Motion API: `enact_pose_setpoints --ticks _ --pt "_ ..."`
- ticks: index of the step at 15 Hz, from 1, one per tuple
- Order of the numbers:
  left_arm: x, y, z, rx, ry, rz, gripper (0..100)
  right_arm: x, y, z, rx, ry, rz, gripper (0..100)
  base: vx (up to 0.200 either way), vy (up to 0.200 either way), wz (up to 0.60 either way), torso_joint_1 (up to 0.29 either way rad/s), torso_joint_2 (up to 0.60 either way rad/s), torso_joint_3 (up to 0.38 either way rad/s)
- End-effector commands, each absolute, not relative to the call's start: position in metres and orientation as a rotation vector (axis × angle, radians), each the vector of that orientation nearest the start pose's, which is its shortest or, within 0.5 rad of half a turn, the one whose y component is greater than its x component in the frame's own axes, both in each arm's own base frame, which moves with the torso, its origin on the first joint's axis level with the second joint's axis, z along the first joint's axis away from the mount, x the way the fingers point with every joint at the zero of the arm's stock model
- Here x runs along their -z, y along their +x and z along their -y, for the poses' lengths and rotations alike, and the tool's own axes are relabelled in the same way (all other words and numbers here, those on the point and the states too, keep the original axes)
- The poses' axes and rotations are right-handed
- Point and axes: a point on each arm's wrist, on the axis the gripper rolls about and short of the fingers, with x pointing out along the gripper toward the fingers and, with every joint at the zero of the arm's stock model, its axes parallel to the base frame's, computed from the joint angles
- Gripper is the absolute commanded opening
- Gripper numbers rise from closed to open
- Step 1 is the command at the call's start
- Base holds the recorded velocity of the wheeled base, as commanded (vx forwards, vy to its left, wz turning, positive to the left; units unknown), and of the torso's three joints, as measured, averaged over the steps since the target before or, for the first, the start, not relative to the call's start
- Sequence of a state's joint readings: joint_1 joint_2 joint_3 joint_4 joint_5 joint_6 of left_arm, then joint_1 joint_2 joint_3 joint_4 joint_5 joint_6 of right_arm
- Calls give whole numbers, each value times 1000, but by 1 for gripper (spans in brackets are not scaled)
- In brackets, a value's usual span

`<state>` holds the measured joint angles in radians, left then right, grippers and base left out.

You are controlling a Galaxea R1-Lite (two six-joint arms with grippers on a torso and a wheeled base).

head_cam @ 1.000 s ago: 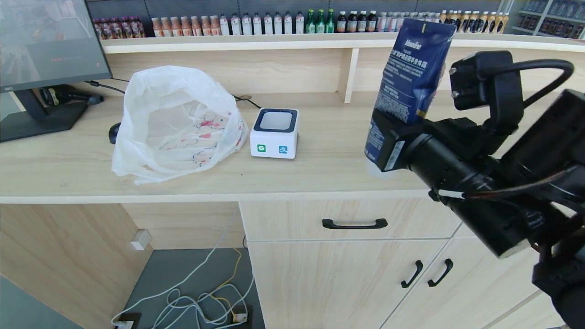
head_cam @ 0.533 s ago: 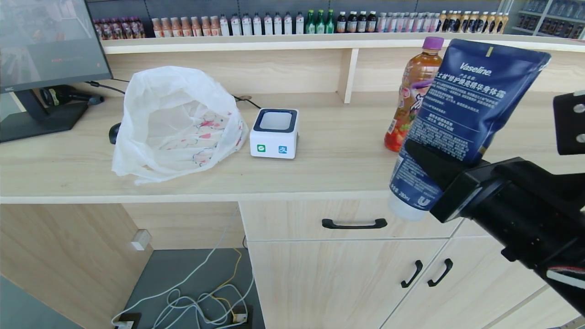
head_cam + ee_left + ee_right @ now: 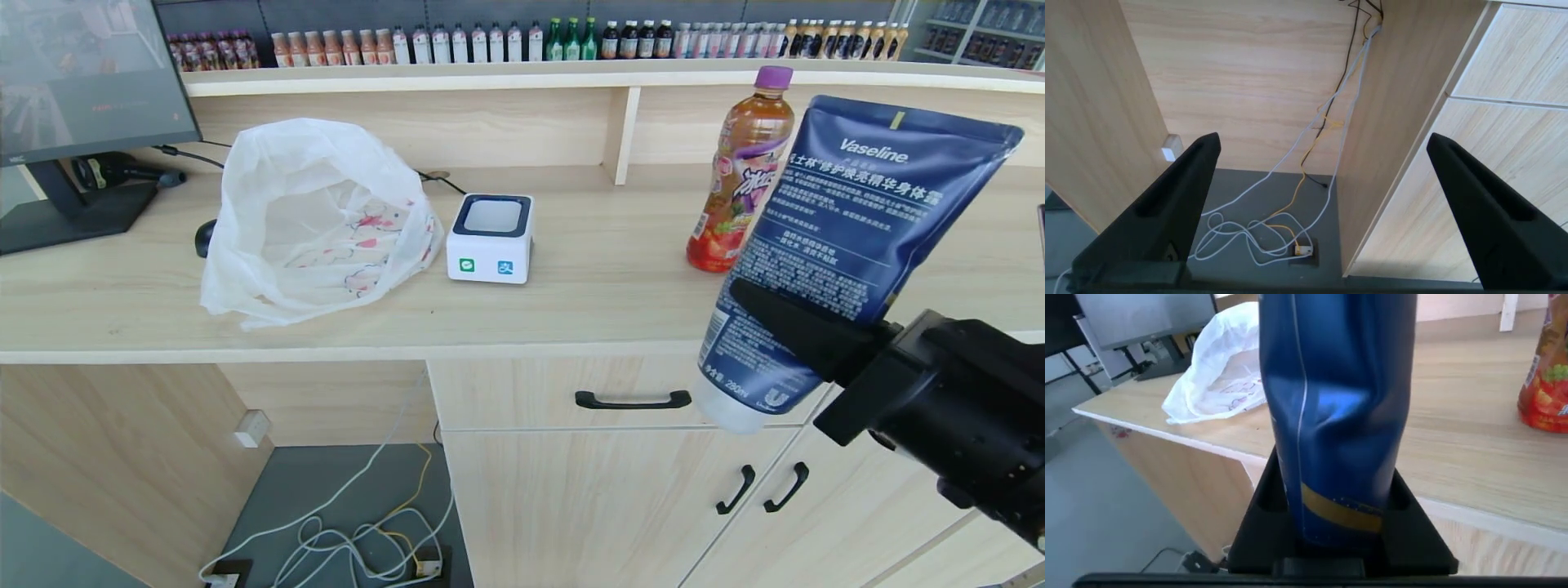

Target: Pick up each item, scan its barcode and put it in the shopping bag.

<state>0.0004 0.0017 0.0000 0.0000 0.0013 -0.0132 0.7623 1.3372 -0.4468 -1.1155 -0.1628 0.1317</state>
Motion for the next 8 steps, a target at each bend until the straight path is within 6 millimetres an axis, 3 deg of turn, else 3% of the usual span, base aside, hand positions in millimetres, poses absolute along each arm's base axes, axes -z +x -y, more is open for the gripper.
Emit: enact_pose_setpoints --ticks 1,8 --pt "-76 -23 0 -2 -14 -2 100 -224 151 -129 -648 233 156 0 0 0 0 0 0 0" --pt "-76 -23 0 -2 -14 -2 100 -227 168 -118 -1038 216 119 0 0 0 0 0 0 0"
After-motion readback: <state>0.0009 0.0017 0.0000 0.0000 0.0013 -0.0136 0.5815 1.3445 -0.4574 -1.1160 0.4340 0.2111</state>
